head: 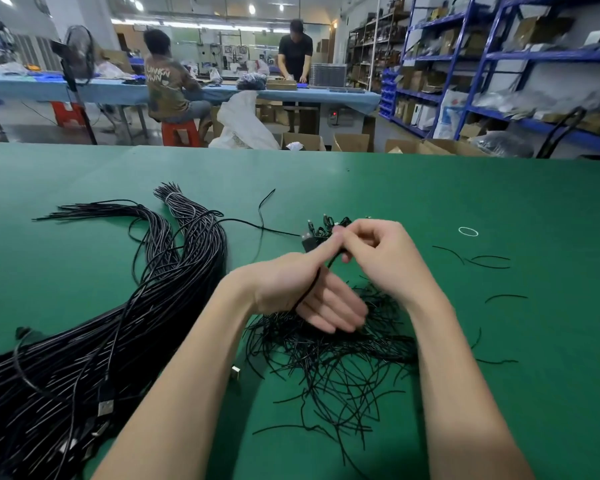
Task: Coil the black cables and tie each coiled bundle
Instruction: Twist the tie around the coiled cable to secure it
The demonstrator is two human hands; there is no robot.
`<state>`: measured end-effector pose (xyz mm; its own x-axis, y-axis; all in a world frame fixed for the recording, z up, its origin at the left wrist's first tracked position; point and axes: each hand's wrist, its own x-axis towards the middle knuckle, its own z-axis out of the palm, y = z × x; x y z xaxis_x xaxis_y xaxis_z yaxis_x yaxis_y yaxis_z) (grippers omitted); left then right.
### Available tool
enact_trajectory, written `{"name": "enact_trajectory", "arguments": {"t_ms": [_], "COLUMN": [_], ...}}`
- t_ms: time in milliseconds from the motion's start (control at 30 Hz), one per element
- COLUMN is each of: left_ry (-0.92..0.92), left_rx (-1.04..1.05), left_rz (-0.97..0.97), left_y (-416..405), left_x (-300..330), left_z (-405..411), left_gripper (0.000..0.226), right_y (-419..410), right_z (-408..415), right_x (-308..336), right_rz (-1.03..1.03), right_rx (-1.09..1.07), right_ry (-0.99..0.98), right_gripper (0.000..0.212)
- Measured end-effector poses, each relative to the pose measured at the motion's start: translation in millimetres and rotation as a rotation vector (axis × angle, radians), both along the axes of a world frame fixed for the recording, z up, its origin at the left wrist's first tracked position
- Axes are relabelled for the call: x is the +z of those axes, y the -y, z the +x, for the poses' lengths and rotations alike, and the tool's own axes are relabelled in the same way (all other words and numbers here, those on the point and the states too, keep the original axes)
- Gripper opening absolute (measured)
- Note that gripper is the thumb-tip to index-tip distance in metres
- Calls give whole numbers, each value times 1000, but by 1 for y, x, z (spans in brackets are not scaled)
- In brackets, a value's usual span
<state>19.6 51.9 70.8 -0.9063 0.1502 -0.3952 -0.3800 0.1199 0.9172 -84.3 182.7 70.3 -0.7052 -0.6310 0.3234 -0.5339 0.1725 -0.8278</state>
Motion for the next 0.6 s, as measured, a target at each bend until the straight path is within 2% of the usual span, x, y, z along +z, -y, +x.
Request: {"name": "enact_trajectory", "arguments": {"t_ms": [133,200,333,467,600], "left_ry": [-226,-293,-369,-486,-535], "left_rx": [432,588,586,555,440], "left_rz": [7,114,424,662,729], "left_y": [5,10,11,13,18], "left_x": [-11,-11,-6,-3,0], "left_z": [-10,-14,-12,-9,-2], "left_gripper": [85,83,85,87,88], "right_y": [4,4,8,7,2], "right_z": [7,8,16,14,8], "right_x": [4,3,-2,-7,-18], "right_rz": [-59,-26,66,160,289], "right_rx": [58,158,302,339,285], "right_ry": [120,194,351,350,257], "right_gripper": [11,7,18,41,71]}}
